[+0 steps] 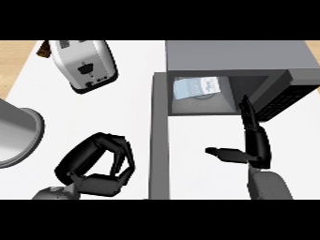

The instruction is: Pick up the milk, place it into the microwave and close the microwave

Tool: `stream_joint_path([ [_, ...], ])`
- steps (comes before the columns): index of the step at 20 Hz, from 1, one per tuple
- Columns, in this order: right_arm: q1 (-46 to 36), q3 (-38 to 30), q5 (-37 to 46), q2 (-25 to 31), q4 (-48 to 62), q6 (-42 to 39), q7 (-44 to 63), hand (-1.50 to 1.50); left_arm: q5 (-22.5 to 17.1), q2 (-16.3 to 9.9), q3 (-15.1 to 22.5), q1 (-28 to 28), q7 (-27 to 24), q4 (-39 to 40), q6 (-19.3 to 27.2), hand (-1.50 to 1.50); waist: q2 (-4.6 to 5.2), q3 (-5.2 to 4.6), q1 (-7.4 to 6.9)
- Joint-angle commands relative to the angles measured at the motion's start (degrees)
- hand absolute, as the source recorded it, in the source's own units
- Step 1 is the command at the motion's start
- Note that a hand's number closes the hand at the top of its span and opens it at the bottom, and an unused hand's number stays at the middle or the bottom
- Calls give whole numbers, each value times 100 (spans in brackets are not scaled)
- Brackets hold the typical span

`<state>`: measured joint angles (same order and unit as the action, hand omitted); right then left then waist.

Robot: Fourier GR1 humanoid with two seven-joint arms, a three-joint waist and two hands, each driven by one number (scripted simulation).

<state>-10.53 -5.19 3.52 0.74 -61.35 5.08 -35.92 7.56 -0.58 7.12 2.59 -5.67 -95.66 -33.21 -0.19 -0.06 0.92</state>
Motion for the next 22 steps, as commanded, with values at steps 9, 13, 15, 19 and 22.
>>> stream_joint_path([
  [9,2359,445,-256,265,-2975,-418,446,-150,268,57,1610,566,-422,1692,660,150,12,2,25],
  [13,2951,415,-364,409,-3730,-524,552,-150,666,57,2361,504,-1001,2176,944,150,15,1,27],
  [15,3156,529,-381,361,-4186,-510,801,-150,495,57,3237,855,-598,2170,1907,150,13,0,103],
  [19,3212,424,-532,434,-4429,-638,900,-150,-242,57,4166,1355,-459,2636,3043,150,26,2,56],
  [22,3292,499,-840,488,-4441,-1011,891,-150,-736,56,4808,1603,-749,3070,4045,150,48,-2,190],
])
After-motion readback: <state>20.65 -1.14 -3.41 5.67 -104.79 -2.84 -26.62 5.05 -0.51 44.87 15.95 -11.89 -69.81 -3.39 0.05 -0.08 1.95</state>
